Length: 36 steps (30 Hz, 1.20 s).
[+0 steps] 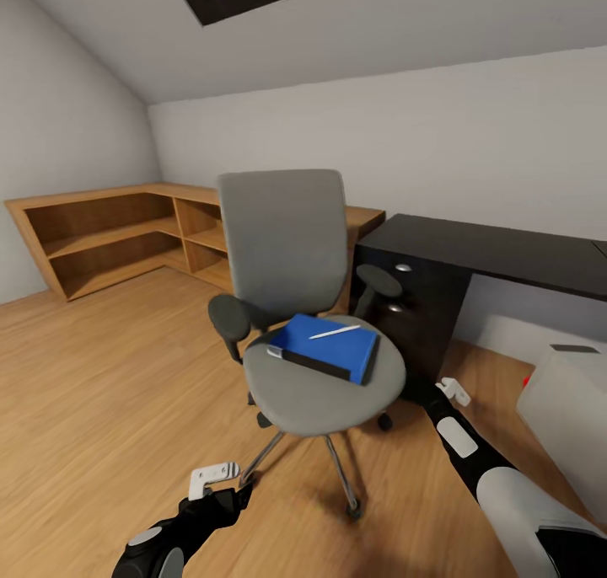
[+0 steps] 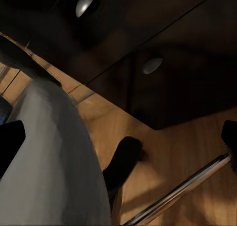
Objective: In the bedroom, organize the workspace by keeping the computer under the desk, ensuring the monitor is on the desk, placing the keyboard on the desk next to the monitor, placing the mouse on the desk next to the keyboard, moving the folder from the swivel chair onto the desk next to the mouse, stacking the notebook on top of the folder with the pen on top of the notebook, and positioning the swivel chair next to the desk.
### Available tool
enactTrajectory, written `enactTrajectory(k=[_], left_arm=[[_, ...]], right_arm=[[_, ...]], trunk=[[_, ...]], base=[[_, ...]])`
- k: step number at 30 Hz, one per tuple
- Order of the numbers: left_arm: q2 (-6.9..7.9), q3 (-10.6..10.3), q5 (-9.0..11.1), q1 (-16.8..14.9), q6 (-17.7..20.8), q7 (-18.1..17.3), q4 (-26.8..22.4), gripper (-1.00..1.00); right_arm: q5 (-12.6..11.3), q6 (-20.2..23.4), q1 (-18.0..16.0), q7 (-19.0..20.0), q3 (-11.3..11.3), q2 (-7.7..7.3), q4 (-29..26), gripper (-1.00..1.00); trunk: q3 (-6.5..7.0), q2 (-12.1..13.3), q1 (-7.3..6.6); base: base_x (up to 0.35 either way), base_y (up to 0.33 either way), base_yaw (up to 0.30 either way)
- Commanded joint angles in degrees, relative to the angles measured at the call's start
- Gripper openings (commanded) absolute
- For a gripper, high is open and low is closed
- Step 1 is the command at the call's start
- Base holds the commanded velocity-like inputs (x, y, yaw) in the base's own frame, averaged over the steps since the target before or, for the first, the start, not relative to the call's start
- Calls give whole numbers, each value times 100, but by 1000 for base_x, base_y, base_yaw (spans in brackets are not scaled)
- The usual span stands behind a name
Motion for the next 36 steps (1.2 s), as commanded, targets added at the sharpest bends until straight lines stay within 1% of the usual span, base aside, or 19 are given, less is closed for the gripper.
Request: enactTrajectory(k=[1,9,20,28,36], left_arm=[[-1,-2,59,0,24,46,-9,100],[-1,-2,59,0,24,46,-9,100],[-1,-2,59,2,24,46,-9,100],[-1,-7,59,0,24,46,-9,100],[-1,-5,59,1,24,46,-9,100]], right_arm=[[-57,-4,-3,47,-11,1,9,100],[-62,-7,-3,38,-4,9,9,100],[-63,-8,-4,45,-7,11,10,100],[-56,-8,-3,55,-10,8,15,100],[-54,-8,-4,55,-3,11,17,100]], trunk=[[-4,-2,1],[-7,-2,1],[-39,-2,1],[-41,-2,1],[-41,-2,1]], base=[[172,-171,0],[81,-81,23],[4,-4,165],[-171,0,13],[-34,0,0]])
